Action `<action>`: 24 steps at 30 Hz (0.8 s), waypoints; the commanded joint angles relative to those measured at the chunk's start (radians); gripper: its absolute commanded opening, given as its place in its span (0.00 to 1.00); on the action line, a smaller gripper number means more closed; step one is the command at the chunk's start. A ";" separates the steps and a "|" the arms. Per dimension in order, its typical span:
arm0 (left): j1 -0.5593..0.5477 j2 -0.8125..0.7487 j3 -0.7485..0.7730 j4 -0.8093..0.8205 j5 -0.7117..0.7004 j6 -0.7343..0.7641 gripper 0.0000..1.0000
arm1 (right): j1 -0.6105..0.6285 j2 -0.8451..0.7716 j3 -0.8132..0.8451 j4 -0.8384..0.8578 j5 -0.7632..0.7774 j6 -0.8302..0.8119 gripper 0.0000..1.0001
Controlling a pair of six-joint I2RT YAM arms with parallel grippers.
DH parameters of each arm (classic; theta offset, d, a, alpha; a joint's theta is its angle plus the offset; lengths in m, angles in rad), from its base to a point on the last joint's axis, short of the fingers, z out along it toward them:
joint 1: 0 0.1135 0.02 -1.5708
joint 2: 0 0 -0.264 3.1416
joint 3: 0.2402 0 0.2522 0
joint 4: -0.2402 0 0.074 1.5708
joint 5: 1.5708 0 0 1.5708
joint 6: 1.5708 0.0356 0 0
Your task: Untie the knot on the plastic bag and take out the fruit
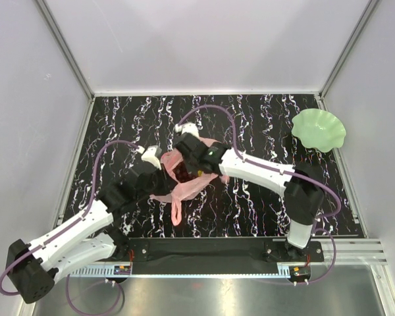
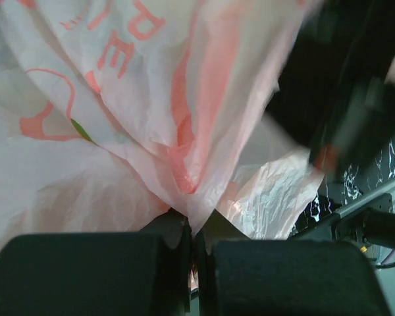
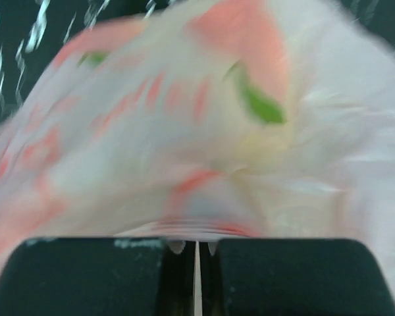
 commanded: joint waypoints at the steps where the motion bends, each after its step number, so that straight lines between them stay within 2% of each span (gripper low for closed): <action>1: -0.017 -0.027 -0.050 0.051 0.042 -0.021 0.00 | -0.120 -0.005 0.077 0.142 0.059 0.012 0.00; 8: -0.074 -0.027 -0.119 0.088 0.036 -0.052 0.00 | -0.270 0.150 0.335 0.157 0.034 -0.020 0.00; 11: -0.097 -0.027 -0.131 0.095 0.032 -0.056 0.00 | -0.318 0.229 0.451 0.109 0.039 -0.022 0.00; 14: -0.117 -0.025 -0.140 0.095 0.024 -0.062 0.00 | -0.362 0.269 0.492 0.074 0.055 -0.020 0.00; 16: -0.120 -0.025 -0.147 0.093 0.013 -0.064 0.00 | -0.375 0.244 0.446 0.074 0.040 -0.016 0.00; 20: -0.123 -0.012 -0.139 0.093 -0.016 -0.053 0.00 | -0.379 0.072 0.245 0.224 0.003 -0.051 0.00; 22: -0.121 0.007 -0.105 0.082 -0.043 -0.036 0.00 | -0.379 -0.018 0.199 0.246 -0.079 -0.092 0.00; 24: -0.123 0.039 -0.087 0.087 -0.068 -0.016 0.00 | -0.376 -0.059 0.186 0.177 -0.246 -0.112 0.00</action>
